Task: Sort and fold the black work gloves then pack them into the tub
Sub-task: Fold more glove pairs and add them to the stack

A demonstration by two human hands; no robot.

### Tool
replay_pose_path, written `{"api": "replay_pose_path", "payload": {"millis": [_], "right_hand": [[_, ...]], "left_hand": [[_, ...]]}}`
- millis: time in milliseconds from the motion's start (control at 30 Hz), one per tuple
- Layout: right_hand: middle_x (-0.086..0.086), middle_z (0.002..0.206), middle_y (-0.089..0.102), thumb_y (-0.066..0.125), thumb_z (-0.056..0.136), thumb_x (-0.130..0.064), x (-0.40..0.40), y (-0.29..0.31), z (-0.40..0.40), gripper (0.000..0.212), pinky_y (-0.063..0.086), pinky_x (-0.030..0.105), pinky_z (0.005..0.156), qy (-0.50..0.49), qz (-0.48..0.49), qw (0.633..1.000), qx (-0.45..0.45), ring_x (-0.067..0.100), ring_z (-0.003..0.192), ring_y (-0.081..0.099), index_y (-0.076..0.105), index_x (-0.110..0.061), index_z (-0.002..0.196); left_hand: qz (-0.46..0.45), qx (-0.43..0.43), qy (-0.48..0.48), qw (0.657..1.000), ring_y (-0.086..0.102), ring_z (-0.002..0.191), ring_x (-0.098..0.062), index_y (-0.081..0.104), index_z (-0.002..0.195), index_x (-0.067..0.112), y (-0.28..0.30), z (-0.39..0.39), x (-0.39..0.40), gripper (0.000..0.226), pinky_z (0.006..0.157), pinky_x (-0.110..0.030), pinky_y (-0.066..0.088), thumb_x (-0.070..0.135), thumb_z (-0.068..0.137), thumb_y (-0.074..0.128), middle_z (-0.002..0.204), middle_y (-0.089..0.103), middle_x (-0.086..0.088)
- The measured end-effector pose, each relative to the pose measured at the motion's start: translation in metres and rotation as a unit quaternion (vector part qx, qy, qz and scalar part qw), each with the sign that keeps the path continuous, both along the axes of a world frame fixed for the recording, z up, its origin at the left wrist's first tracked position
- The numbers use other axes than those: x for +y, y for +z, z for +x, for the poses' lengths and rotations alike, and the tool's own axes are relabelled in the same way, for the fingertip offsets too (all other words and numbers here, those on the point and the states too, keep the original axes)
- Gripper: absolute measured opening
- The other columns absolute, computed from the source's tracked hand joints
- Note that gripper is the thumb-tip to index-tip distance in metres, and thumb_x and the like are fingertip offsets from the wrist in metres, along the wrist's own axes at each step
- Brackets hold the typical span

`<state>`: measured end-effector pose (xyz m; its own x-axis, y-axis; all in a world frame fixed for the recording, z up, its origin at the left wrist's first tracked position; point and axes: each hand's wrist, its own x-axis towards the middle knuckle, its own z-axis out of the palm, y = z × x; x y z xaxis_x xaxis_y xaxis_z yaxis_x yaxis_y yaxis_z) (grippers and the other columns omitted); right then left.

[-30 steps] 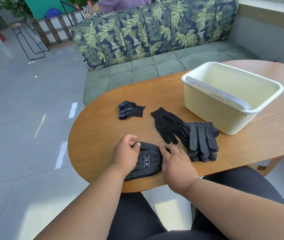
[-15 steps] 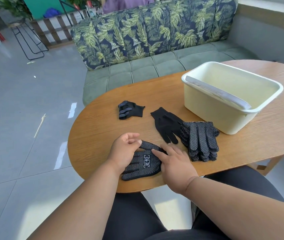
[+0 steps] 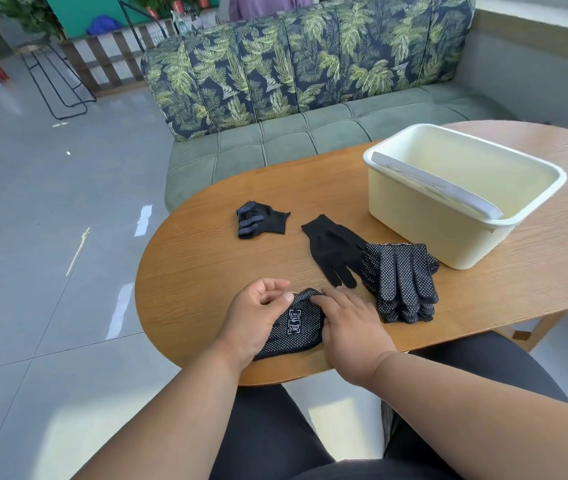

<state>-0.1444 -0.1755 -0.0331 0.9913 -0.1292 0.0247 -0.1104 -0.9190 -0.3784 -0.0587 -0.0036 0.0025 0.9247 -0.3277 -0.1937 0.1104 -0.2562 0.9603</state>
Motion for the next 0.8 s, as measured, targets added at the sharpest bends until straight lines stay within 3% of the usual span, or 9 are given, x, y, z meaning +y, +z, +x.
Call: {"api": "replay_pose_path", "payload": {"millis": [167,300,367,467,567,633,700,800], "right_hand": [[0.002,0.156,0.048,0.036,0.093,-0.026,0.001,-0.001,0.002,0.057,0.029,0.043,0.12,-0.016,0.02,1.0,-0.005,0.027,0.146,0.04,0.052,-0.024,0.148],[0.003,0.158,0.044,0.035,0.093,-0.028,0.0,-0.004,0.004,0.058,0.028,0.043,0.121,-0.022,0.014,1.0,0.004,0.028,0.146,0.039,0.051,-0.025,0.148],[0.004,0.159,0.043,0.034,0.093,-0.028,0.0,-0.004,0.005,0.058,0.028,0.043,0.121,-0.027,0.017,0.999,0.008,0.028,0.147,0.038,0.051,-0.026,0.148],[0.003,0.161,0.04,0.031,0.092,-0.029,0.001,-0.003,0.004,0.06,0.025,0.041,0.122,-0.028,0.018,0.999,0.017,0.027,0.148,0.035,0.049,-0.025,0.149],[0.004,0.161,0.041,0.034,0.092,-0.028,0.0,-0.002,0.004,0.059,0.025,0.042,0.122,-0.031,0.028,0.999,0.012,0.028,0.148,0.036,0.051,-0.023,0.148],[0.004,0.16,0.042,0.038,0.094,-0.026,0.0,-0.002,0.004,0.055,0.026,0.043,0.121,-0.027,0.026,0.999,0.01,0.028,0.147,0.037,0.051,-0.023,0.148],[0.004,0.159,0.043,0.04,0.095,-0.025,-0.001,-0.002,0.004,0.054,0.026,0.043,0.121,-0.025,0.023,0.999,0.009,0.028,0.147,0.038,0.052,-0.023,0.147],[0.006,0.153,0.051,0.04,0.09,-0.023,-0.001,-0.003,0.004,0.054,0.032,0.044,0.118,-0.031,0.03,0.999,-0.015,0.03,0.14,0.046,0.06,-0.02,0.14]], "left_hand": [[0.022,-0.004,-0.034,0.999,0.072,0.088,-0.002,0.073,0.11,0.019,-0.003,-0.007,-0.002,0.018,0.074,-0.011,0.053,0.011,0.094,0.076,0.097,0.078,0.005],[0.035,-0.017,-0.047,0.998,0.073,0.089,-0.005,0.074,0.107,0.021,-0.005,-0.01,-0.003,0.015,0.073,-0.012,0.053,0.012,0.094,0.075,0.097,0.078,0.004],[0.049,-0.033,-0.055,0.997,0.073,0.092,-0.006,0.074,0.104,0.026,-0.008,-0.009,-0.002,0.015,0.078,-0.015,0.054,0.015,0.094,0.076,0.096,0.078,0.008],[0.081,-0.063,-0.077,0.992,0.07,0.103,-0.012,0.074,0.099,0.041,-0.015,-0.007,0.001,0.014,0.098,-0.034,0.053,0.031,0.091,0.077,0.096,0.077,0.016],[0.114,-0.103,-0.094,0.984,0.062,0.114,-0.007,0.073,0.1,0.045,-0.02,-0.004,0.001,0.013,0.115,-0.048,0.04,0.041,0.088,0.075,0.096,0.077,0.025],[0.137,-0.134,-0.098,0.976,0.06,0.11,0.005,0.072,0.098,0.04,-0.022,-0.004,0.0,0.008,0.126,-0.043,0.019,0.034,0.093,0.075,0.094,0.075,0.029],[0.157,-0.151,-0.109,0.97,0.062,0.108,0.009,0.072,0.098,0.04,-0.02,-0.006,0.0,0.006,0.127,-0.035,0.001,0.033,0.097,0.071,0.094,0.075,0.032],[0.168,-0.144,-0.122,0.968,0.062,0.114,0.008,0.07,0.101,0.04,-0.02,-0.005,-0.001,0.015,0.123,-0.028,-0.003,0.026,0.101,0.065,0.098,0.075,0.032]]}}
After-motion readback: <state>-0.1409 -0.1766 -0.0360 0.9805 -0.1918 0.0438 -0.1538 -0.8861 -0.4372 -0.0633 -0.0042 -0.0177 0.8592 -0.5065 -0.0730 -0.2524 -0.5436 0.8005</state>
